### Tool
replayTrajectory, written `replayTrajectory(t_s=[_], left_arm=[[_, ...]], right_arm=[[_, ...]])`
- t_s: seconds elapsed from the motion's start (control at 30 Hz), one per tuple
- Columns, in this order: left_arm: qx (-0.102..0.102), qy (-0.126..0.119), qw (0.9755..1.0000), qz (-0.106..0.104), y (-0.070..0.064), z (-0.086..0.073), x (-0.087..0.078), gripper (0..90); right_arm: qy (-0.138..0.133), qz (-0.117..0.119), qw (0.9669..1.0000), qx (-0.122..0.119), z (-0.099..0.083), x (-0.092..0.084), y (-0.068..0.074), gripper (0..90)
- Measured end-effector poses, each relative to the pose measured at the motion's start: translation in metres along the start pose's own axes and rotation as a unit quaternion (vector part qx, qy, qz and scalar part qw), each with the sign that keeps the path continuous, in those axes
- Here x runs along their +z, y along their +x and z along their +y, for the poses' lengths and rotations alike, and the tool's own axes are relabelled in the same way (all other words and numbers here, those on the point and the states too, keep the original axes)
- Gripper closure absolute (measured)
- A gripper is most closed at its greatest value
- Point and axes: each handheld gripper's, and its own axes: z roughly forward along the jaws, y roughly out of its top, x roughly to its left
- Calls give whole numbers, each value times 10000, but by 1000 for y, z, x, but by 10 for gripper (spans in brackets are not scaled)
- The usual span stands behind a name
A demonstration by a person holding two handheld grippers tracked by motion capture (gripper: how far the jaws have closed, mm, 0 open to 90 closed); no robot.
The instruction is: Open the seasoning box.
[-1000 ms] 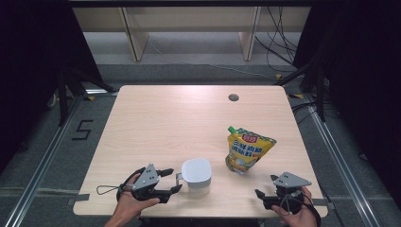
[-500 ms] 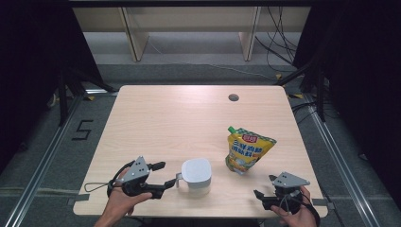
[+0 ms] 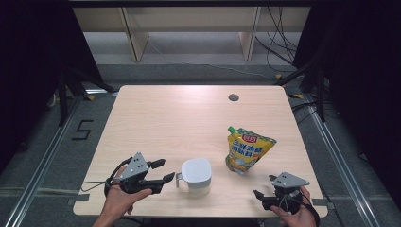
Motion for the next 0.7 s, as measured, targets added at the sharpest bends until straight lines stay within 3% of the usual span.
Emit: replayTrajectory(t_s=[0.1,0.13,0.23,0.33,0.6,0.7], left_arm=[[147,-62,9999,45,-4,2,0,578],[319,-105,9994,7,-6,5,1,621],[327,-176,9993,30,-10,8,1,724],[220,-354,9991,70,-10,10,4,804],[361,-267,9990,-16,-12,7,14,870],[328,-239,9992,-48,-14,7,18,880]], right_arm=[[-12,-13,10000,-12,0,0,-1,216],[-25,-15,10000,7,0,0,-1,216],[-55,-60,9999,-78,-1,0,-3,216],[-9,-73,10000,54,-2,-1,-2,214],[-12,-94,10000,18,-2,-1,-2,215],[-32,-107,9999,-67,-1,0,-2,215]])
